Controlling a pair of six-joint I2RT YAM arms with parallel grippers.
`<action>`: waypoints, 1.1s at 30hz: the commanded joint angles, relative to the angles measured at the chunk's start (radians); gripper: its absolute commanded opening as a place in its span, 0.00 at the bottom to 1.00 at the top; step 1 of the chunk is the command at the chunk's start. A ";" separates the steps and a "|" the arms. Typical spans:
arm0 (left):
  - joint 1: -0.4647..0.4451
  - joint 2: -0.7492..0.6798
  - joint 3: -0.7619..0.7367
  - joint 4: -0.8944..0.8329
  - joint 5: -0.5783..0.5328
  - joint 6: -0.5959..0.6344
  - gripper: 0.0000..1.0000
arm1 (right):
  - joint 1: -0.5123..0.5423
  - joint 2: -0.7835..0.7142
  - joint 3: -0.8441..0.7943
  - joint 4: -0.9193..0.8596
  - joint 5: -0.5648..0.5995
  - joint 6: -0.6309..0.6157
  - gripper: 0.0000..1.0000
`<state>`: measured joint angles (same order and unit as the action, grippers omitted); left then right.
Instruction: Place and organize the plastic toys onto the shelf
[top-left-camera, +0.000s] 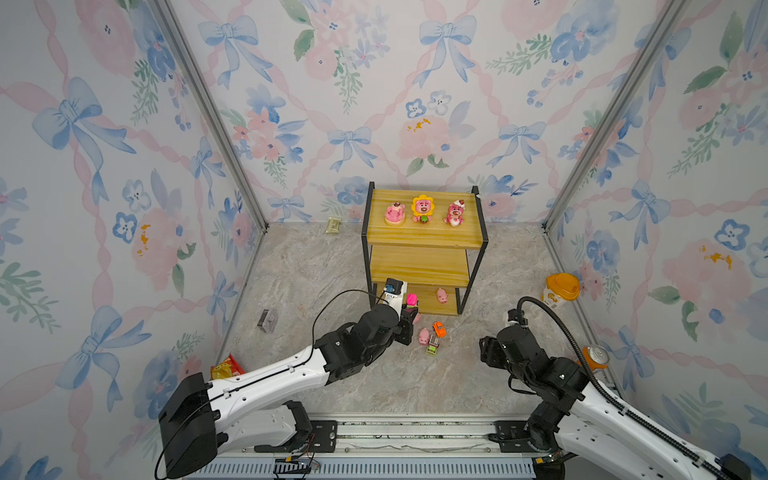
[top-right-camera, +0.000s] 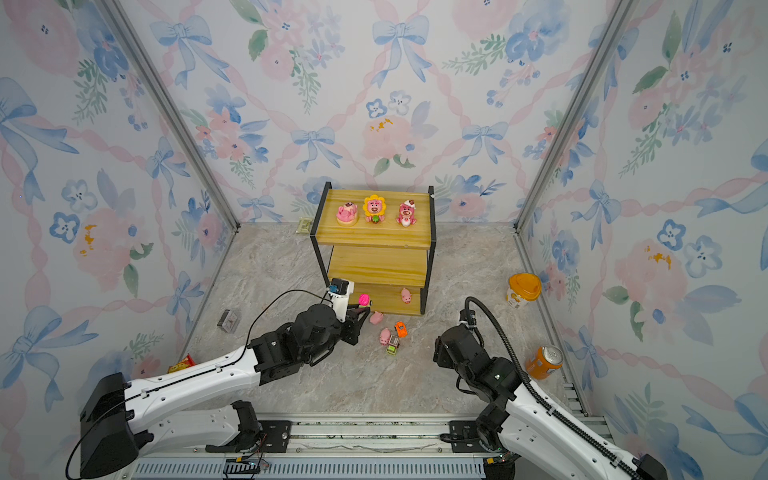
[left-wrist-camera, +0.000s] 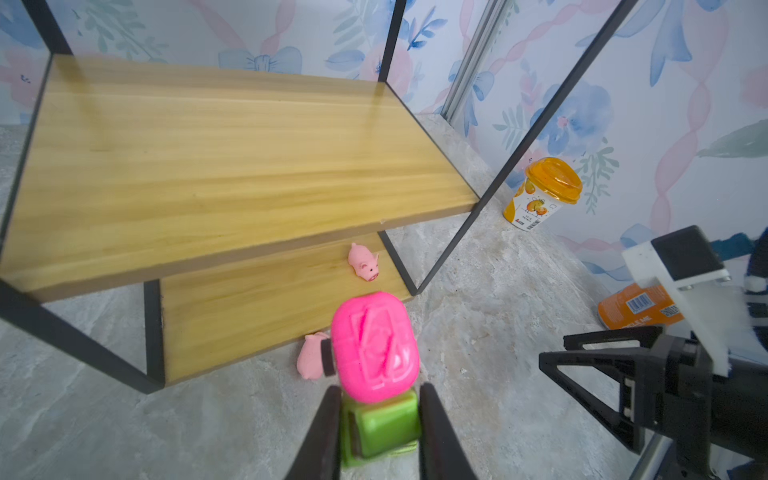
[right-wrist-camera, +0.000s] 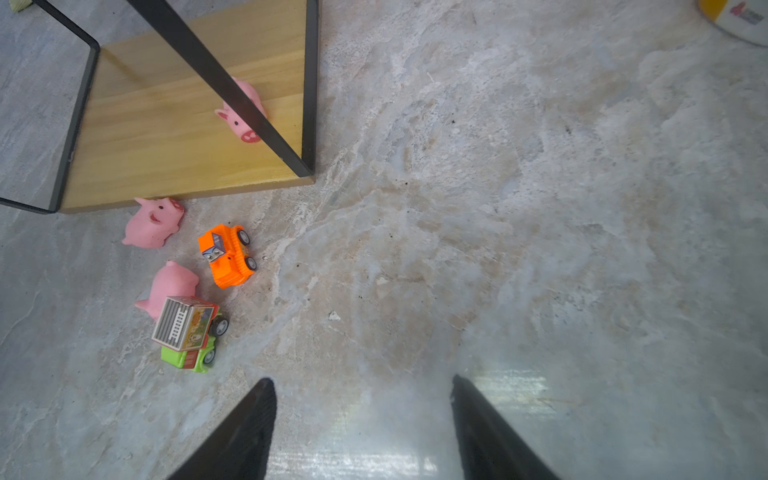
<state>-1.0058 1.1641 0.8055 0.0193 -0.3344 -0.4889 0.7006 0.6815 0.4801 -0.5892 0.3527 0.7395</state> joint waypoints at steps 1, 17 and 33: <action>0.005 0.068 0.068 0.018 0.016 0.055 0.05 | -0.012 -0.024 -0.003 -0.045 0.026 -0.017 0.69; -0.002 0.282 0.184 0.160 -0.027 0.019 0.05 | -0.028 -0.103 -0.021 -0.060 0.031 -0.040 0.70; -0.044 0.501 0.360 0.208 -0.192 0.009 0.04 | -0.077 -0.138 -0.011 -0.049 -0.028 -0.147 0.70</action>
<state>-1.0405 1.6459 1.1366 0.1951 -0.4725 -0.4747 0.6388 0.5571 0.4706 -0.6277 0.3439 0.6422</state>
